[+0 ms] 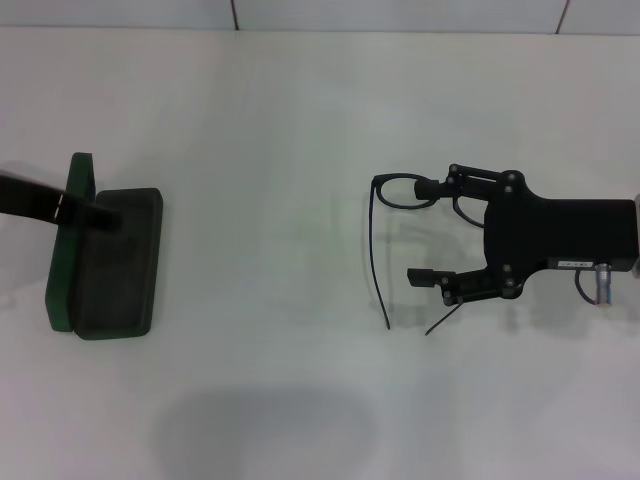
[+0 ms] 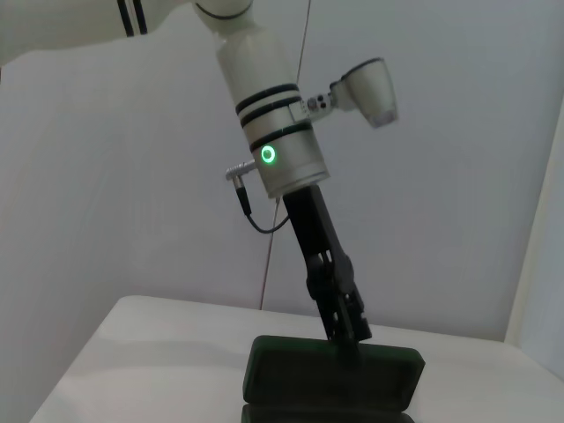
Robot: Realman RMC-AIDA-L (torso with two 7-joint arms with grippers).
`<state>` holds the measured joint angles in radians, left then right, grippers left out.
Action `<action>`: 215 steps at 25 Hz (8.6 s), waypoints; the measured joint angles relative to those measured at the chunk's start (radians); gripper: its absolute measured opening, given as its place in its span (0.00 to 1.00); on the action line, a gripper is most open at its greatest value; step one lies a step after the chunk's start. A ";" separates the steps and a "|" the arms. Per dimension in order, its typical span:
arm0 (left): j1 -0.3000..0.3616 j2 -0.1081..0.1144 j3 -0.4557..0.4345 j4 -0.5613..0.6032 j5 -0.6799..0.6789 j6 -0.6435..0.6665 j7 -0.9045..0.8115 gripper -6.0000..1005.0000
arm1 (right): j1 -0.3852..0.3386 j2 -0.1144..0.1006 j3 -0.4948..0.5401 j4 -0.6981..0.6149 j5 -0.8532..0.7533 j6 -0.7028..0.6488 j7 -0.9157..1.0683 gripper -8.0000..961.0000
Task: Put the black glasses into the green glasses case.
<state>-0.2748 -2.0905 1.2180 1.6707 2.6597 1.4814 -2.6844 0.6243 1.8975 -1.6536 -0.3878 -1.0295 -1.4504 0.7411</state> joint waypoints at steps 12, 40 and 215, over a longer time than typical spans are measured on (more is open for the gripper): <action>-0.017 0.004 -0.040 -0.060 0.009 -0.011 0.005 0.76 | -0.005 0.000 0.000 0.000 -0.010 0.000 0.000 0.88; -0.336 0.003 -0.050 -0.328 0.007 -0.198 0.475 0.21 | -0.060 0.013 -0.003 -0.014 -0.024 -0.029 -0.033 0.86; -0.454 0.008 -0.189 -1.251 -1.166 0.132 1.159 0.47 | 0.017 0.121 0.642 -0.336 -0.696 -0.084 0.612 0.12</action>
<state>-0.7292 -2.0830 1.0287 0.4202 1.4932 1.6139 -1.5257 0.6415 2.0186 -1.0112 -0.7242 -1.7252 -1.5343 1.3526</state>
